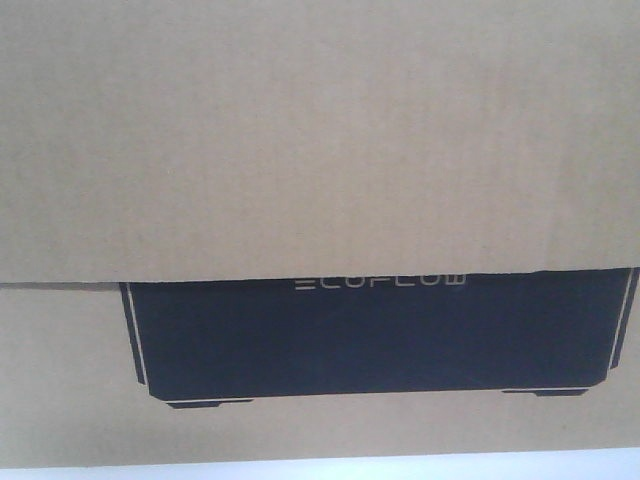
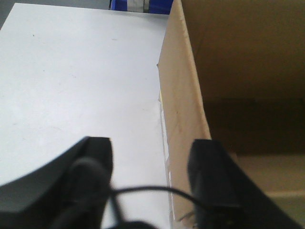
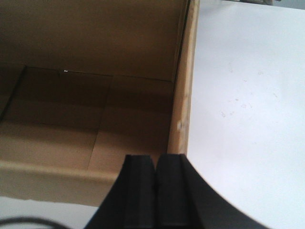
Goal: Grab box from left shelf to table start
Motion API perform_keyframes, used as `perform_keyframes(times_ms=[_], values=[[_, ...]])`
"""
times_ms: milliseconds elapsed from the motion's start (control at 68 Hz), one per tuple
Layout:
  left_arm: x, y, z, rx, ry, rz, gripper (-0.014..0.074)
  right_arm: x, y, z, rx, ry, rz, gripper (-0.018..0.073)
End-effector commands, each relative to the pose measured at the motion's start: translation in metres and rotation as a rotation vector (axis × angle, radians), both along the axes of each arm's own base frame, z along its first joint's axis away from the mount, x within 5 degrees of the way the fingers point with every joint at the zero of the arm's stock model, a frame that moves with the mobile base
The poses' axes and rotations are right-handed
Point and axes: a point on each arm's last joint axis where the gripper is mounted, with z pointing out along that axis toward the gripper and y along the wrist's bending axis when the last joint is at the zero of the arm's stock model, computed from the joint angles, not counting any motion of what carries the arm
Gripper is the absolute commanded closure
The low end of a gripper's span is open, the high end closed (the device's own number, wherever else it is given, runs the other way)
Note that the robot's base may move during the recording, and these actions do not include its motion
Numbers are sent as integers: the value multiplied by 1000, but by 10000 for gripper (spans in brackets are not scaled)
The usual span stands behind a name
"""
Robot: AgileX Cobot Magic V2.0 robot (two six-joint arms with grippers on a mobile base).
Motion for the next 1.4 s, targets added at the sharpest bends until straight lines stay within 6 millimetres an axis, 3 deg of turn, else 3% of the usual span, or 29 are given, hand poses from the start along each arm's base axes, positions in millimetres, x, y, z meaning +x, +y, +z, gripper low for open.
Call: perform_keyframes(times_ms=[0, 88, 265, 486, 1162, 1295, 1383], values=[[-16, 5, 2, 2, -116, -19, 538, -15, -1, 2, -4, -157, -17, 503], [-31, 10, -12, 5, -149, -27, 706, -33, -1, -18, -2, -214, -26, 503], [-53, 17, -39, 20, -265, -59, 687, -62, -2, -55, -1, -354, -42, 503], [-69, 20, -52, -23, -428, -74, 687, -80, -3, -86, 3, -490, -57, 503], [-70, 20, -54, -28, -424, -75, 687, -82, -3, -88, 4, -506, -58, 503], [-71, 17, -58, -112, -392, -77, 687, -82, -3, -88, 4, -506, -58, 503], [-77, 14, -64, -18, -442, -119, 687, -82, -3, -88, 4, -506, -58, 503]])
